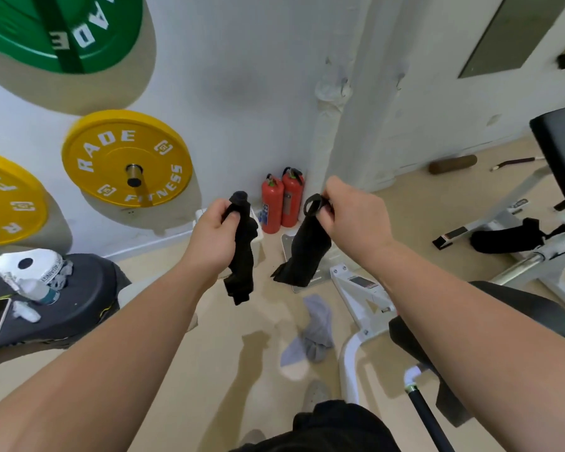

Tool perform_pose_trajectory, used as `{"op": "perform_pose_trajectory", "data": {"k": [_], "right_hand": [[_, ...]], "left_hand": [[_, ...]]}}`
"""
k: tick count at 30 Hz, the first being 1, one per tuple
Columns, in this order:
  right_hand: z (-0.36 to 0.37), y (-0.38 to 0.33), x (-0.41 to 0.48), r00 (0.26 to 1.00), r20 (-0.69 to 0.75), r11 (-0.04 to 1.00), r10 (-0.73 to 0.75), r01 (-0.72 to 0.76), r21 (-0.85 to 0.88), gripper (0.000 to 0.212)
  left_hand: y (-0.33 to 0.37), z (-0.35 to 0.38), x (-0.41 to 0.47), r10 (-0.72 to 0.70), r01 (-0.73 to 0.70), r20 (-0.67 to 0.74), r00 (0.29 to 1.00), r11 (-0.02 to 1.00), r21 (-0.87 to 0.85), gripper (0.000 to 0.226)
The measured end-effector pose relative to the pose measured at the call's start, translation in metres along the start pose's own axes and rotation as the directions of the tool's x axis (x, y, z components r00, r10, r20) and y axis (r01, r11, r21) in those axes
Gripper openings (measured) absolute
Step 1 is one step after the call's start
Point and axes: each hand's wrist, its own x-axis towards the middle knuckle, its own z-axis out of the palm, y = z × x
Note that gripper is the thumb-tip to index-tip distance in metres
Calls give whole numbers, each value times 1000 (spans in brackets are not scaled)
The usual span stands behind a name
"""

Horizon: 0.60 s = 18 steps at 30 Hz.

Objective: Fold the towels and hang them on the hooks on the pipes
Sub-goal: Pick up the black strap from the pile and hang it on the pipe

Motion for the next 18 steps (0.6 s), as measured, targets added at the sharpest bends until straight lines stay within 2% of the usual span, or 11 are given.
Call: {"op": "perform_pose_trajectory", "data": {"k": [2, 4, 5, 7, 9, 13, 18], "right_hand": [[5, 4, 13, 998, 35, 995, -48, 45, 92, 19], [13, 13, 28, 994, 87, 963, -62, 37, 268, 12], [17, 17, 37, 990, 113, 944, -84, 42, 327, 17], [26, 29, 55, 974, 167, 924, -152, 80, 374, 21], [34, 42, 73, 953, 226, 896, -200, 85, 436, 16], [47, 74, 105, 881, 403, 835, -248, -17, 550, 9], [57, 101, 138, 836, 463, 772, -293, -80, 631, 11]], "left_hand": [[5, -1, 13, 4, -5, -22, 1000, 1000, -12, 22], [9, 3, 27, 14, -13, -52, 999, 1000, 4, 21], [11, 7, 34, 17, -16, -62, 998, 1000, 19, 20], [16, 16, 49, 24, -20, -77, 997, 998, 54, 18], [20, 26, 67, 35, -28, -99, 994, 997, 74, 17], [22, 45, 99, 9, 5, -151, 988, 996, 88, 16], [18, 60, 134, -41, 55, -155, 987, 995, 89, 16]]}}
